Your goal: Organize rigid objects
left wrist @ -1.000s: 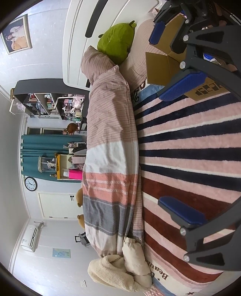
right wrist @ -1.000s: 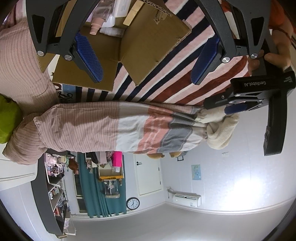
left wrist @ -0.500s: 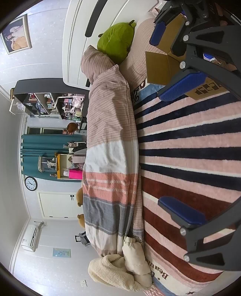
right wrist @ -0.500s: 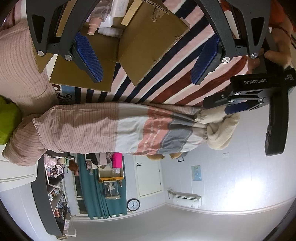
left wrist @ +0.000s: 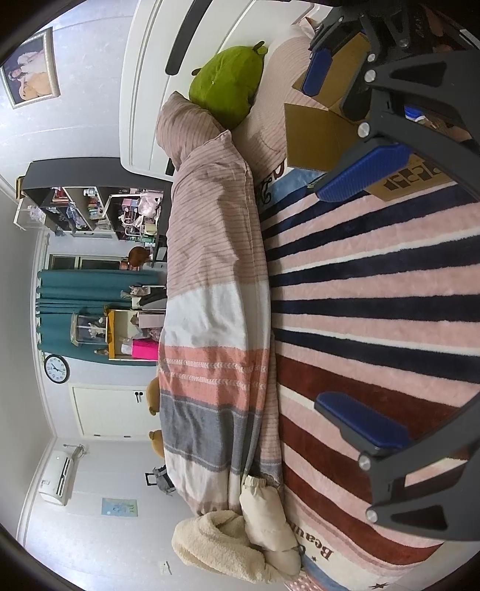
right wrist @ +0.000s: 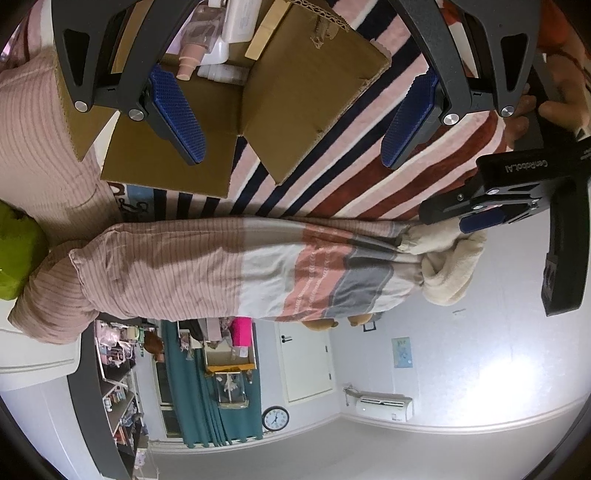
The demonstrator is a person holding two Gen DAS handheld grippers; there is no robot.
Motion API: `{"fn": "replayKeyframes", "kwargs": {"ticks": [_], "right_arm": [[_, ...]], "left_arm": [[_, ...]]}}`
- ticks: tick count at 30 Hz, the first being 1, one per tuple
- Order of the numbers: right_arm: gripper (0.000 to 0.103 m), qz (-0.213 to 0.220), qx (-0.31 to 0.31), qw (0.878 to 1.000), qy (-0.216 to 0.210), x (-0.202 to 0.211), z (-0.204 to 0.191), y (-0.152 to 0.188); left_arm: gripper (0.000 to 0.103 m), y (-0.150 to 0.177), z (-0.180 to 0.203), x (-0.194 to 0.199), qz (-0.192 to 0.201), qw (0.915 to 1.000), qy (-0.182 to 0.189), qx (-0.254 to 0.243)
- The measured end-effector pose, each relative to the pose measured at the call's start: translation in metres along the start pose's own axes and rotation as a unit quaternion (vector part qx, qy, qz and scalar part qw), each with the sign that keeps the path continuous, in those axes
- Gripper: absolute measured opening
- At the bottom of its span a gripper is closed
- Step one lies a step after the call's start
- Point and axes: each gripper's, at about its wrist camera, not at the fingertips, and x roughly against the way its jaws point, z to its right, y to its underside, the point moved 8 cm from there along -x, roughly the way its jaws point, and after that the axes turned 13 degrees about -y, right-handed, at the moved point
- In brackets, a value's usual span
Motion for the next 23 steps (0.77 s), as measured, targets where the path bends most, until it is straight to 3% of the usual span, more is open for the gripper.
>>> {"fn": "replayKeyframes", "kwargs": {"ticks": [23], "right_arm": [[0.096, -0.007, -0.013, 1.0, 0.006, -0.0005, 0.0011, 0.0025]], "left_arm": [[0.102, -0.0026, -0.0009, 0.0022, -0.001, 1.0, -0.004, 0.003]]}}
